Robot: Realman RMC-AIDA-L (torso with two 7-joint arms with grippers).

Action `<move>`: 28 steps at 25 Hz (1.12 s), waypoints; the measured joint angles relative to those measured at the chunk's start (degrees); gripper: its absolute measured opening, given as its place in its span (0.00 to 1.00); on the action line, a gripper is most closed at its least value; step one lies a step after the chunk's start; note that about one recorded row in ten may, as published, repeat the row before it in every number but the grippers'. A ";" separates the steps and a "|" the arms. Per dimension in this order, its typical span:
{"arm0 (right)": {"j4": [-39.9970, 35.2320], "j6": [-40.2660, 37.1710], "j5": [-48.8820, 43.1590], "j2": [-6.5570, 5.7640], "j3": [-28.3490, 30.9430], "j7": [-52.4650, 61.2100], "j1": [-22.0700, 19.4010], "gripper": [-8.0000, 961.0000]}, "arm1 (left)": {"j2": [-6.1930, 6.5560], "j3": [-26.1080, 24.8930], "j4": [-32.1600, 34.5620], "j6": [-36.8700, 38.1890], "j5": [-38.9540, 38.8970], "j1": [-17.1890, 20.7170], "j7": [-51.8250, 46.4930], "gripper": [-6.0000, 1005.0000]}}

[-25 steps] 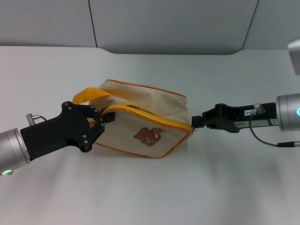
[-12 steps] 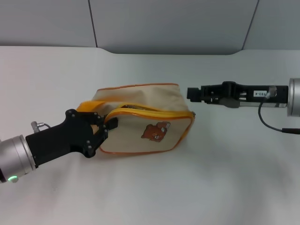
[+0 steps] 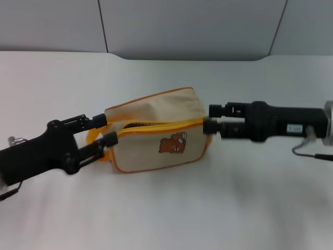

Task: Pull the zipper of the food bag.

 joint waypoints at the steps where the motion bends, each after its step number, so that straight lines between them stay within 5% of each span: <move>1: 0.10 -2.39 -0.41 0.26 -0.69 -7.01 -0.50 0.62 | 1.01 1.17 0.17 5.57 0.95 -0.12 -2.14 0.39; 10: 0.68 -5.63 -2.04 1.78 -5.08 -27.64 -4.03 0.78 | 1.01 10.12 2.32 12.36 6.52 -0.79 -10.22 0.76; 28: 2.65 -4.86 -2.15 2.16 -6.42 -29.54 -4.82 0.78 | 0.46 10.46 2.38 11.17 8.78 -0.08 -8.73 0.82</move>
